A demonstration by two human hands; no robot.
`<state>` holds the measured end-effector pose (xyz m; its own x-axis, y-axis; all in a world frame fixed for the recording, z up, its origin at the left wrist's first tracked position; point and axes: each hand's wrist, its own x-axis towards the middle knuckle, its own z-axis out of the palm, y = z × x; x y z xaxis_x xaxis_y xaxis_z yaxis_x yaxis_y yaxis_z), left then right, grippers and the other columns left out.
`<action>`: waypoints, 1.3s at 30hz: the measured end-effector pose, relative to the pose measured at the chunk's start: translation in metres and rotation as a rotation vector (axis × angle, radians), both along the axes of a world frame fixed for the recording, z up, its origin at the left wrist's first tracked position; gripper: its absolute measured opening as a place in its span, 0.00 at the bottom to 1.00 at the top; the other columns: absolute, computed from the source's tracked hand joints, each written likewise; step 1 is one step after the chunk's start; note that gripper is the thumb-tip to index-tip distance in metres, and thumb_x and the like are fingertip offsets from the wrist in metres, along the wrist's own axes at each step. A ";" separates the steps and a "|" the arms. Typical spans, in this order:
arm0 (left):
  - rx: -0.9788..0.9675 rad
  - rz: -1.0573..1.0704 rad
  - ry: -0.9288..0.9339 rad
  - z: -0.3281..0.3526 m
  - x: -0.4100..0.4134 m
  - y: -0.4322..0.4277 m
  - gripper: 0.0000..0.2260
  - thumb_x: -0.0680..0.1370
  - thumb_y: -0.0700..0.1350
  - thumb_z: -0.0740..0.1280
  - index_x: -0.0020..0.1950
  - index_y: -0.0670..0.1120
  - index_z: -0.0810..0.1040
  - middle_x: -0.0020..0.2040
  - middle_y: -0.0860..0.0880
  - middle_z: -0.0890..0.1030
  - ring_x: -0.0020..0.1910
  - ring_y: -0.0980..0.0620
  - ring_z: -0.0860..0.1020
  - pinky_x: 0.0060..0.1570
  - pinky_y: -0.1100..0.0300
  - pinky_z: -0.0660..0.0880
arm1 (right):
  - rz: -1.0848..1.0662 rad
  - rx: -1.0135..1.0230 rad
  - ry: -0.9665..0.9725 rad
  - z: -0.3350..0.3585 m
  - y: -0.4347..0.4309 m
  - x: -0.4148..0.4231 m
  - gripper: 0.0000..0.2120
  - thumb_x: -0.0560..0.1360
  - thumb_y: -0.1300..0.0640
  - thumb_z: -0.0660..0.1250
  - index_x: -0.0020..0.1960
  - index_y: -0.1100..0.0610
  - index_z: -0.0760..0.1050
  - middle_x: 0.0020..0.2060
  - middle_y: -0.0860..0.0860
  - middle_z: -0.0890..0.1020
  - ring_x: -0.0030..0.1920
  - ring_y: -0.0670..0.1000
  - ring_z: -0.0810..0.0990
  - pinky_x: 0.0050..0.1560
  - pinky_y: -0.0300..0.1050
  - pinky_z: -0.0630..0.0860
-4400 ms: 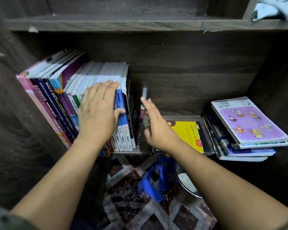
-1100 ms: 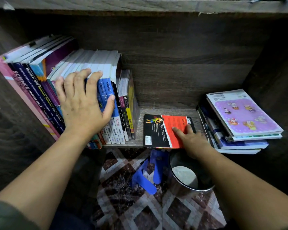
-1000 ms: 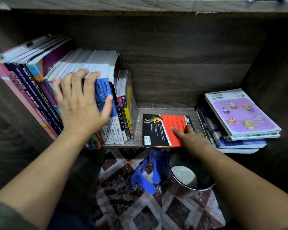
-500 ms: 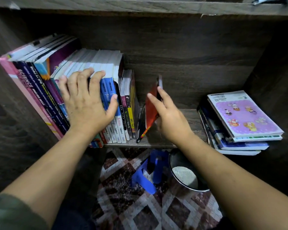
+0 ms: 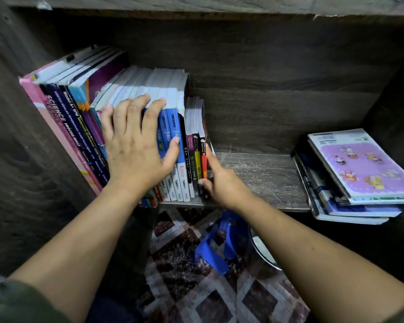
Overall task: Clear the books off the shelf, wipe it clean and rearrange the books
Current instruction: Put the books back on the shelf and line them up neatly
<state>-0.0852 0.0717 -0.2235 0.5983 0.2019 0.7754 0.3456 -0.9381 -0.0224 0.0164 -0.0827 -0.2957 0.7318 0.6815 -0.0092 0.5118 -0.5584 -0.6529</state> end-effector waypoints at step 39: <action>0.019 0.052 0.186 0.004 0.024 -0.050 0.25 0.73 0.47 0.71 0.67 0.37 0.70 0.66 0.39 0.68 0.68 0.39 0.63 0.72 0.43 0.56 | -0.728 -0.804 -0.298 0.017 -0.188 0.061 0.28 0.79 0.54 0.59 0.76 0.47 0.53 0.74 0.61 0.56 0.72 0.69 0.55 0.70 0.64 0.58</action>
